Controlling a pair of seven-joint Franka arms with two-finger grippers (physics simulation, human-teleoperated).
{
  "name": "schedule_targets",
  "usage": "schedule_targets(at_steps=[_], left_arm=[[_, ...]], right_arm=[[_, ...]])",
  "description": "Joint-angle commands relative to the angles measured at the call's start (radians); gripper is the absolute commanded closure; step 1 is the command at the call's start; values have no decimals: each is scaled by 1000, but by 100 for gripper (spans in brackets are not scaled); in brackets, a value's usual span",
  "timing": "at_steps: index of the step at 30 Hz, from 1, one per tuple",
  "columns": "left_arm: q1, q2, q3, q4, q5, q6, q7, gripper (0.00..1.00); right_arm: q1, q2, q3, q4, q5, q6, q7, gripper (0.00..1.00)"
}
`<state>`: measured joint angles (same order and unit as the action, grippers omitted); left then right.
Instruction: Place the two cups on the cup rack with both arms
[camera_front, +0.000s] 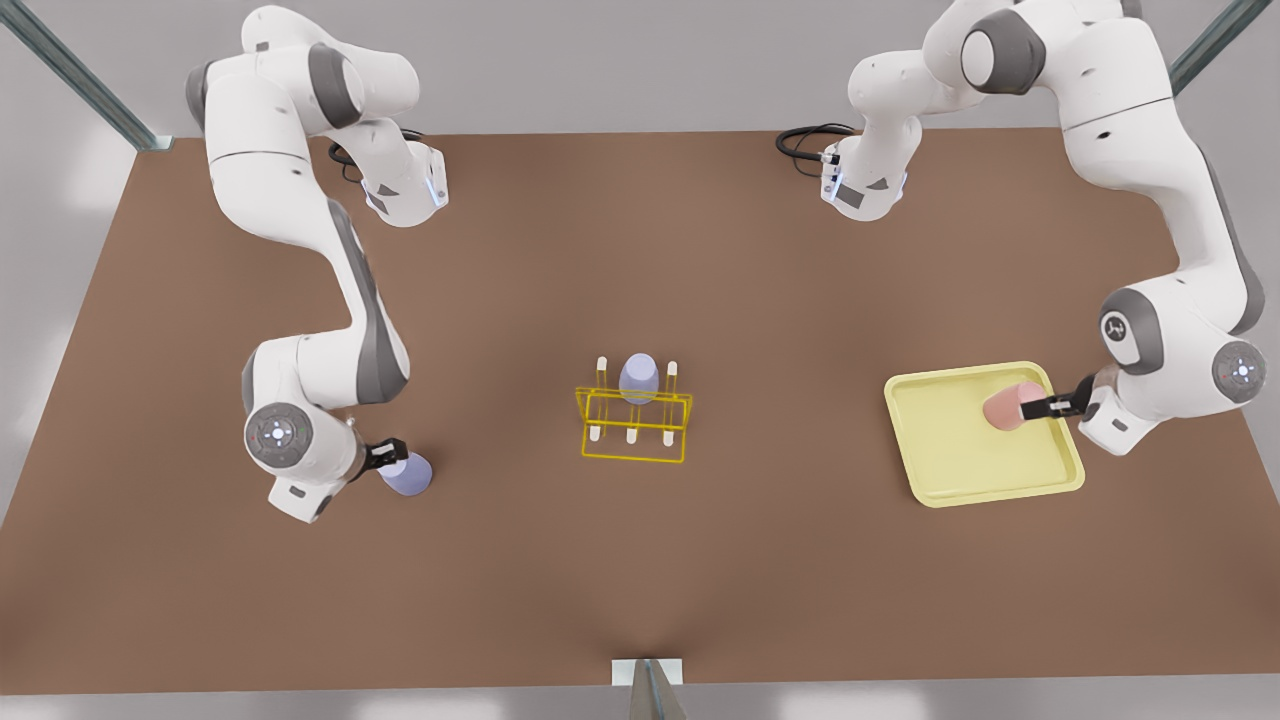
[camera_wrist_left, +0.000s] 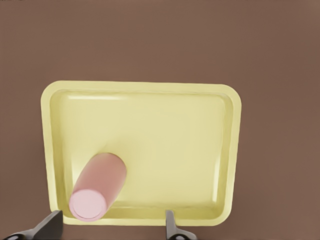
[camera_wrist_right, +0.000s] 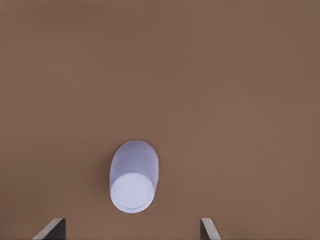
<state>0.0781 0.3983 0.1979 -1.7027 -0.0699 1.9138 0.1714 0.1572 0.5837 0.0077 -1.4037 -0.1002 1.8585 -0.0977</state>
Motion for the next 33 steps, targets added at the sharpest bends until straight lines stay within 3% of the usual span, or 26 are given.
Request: schedule_targets(at_steps=[1, 4, 8, 13, 33], left_arm=[[3, -2, 8, -49, -7, 192, 194, 0], [5, -45, 48, -175, -5, 277, 194, 0], [22, -47, 49, -218, -4, 287, 194, 0], [25, -44, 49, -279, -4, 317, 192, 0], [38, 74, 54, -310, -7, 453, 191, 0]], right_arm=[[-4, 11, 0, -12, 23, 157, 73, 0], [-5, 8, -2, -70, 25, 196, 75, 0], [-15, 4, 0, -123, 46, 202, 75, 0], [-27, -18, 0, -225, 68, 413, 75, 0], [-16, 30, -2, -327, 89, 396, 58, 0]])
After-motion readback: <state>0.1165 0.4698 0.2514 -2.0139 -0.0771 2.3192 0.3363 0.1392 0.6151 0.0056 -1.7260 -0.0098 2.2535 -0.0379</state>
